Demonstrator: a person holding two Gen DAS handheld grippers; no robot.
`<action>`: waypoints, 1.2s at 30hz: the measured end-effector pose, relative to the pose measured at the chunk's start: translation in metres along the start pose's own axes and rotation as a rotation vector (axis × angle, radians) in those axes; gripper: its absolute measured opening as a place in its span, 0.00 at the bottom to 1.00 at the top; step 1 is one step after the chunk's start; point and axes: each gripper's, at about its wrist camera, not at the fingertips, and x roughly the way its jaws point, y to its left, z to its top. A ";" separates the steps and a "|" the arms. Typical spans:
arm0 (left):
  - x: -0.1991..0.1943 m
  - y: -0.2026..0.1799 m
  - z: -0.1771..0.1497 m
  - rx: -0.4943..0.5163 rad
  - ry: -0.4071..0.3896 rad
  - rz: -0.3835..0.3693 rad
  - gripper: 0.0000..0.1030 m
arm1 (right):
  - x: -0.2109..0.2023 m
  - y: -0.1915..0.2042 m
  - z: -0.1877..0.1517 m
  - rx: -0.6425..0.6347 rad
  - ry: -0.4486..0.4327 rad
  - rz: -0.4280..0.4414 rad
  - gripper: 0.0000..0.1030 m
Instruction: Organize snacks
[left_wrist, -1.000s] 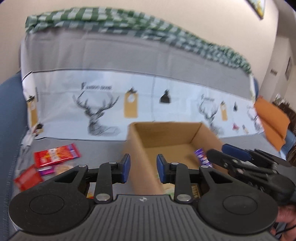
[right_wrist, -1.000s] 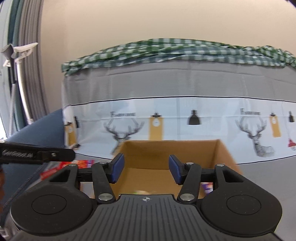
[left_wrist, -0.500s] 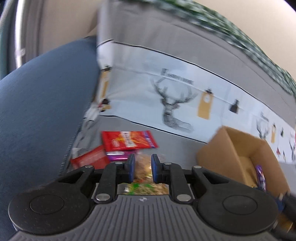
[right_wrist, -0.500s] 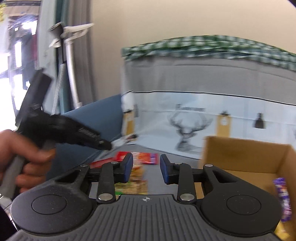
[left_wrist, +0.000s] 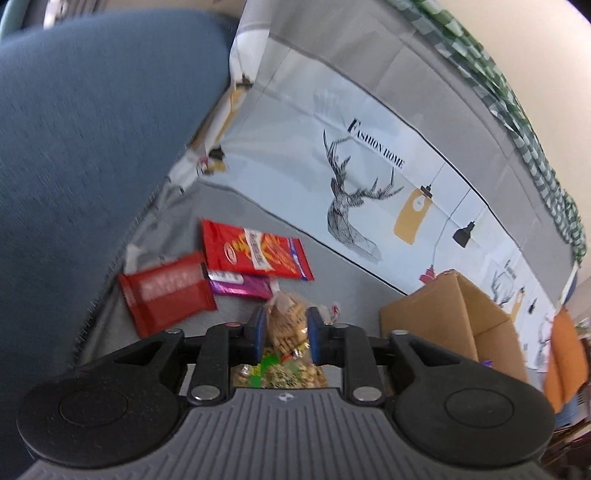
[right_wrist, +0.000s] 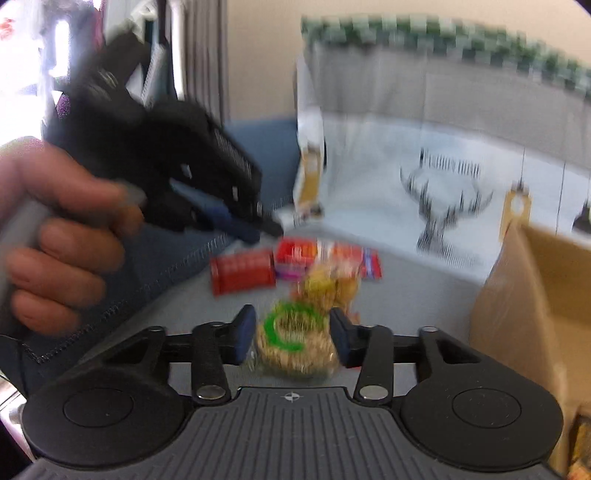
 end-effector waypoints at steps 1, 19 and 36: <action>0.004 0.002 0.000 -0.021 0.018 -0.019 0.39 | 0.005 -0.002 -0.002 0.019 0.001 0.013 0.65; 0.065 -0.015 -0.005 0.019 0.178 0.005 0.57 | 0.091 -0.002 -0.011 0.053 0.150 -0.029 0.91; -0.014 -0.003 -0.034 0.056 0.096 0.010 0.08 | 0.020 -0.001 -0.026 0.053 0.163 0.027 0.78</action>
